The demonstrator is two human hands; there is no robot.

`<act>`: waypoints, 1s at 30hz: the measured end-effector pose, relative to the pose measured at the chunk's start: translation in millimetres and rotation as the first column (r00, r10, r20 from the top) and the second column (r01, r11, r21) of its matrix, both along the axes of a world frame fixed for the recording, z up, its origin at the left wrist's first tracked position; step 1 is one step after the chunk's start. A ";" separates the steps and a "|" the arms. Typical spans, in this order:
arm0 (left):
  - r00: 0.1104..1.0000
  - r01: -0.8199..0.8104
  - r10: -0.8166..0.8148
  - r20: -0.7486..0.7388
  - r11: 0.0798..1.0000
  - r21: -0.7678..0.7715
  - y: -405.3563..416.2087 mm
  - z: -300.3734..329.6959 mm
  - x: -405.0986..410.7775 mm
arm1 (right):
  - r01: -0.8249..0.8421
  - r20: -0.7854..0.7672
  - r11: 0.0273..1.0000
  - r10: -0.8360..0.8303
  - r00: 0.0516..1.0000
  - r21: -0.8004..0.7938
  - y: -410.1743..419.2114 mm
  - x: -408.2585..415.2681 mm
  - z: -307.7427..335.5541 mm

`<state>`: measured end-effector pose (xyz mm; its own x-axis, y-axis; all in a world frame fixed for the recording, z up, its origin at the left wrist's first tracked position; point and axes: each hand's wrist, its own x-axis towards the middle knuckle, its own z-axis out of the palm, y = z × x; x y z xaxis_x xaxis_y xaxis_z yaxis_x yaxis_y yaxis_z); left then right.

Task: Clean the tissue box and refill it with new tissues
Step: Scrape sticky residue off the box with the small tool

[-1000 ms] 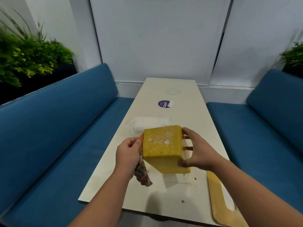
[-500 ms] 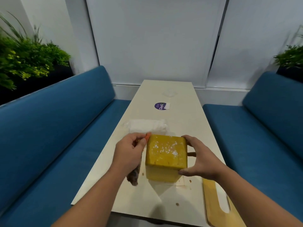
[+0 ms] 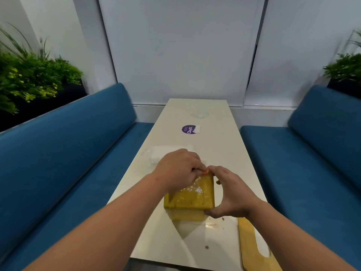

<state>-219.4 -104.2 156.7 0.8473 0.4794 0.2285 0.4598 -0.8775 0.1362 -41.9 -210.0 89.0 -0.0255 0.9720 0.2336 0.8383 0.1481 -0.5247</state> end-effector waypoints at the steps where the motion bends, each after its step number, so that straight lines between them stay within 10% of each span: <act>1: 1.000 0.008 -0.008 -0.004 1.000 0.006 -1.7 0.5 5.5 | -0.002 -0.009 1.000 0.002 1.000 0.006 -0.8 0.2 0.0; 30: 0.995 -0.098 0.091 -0.049 0.978 -0.184 24.8 7.3 -41.0 | 0.019 -0.069 1.000 -0.018 0.997 0.021 -3.5 -6.0 -6.4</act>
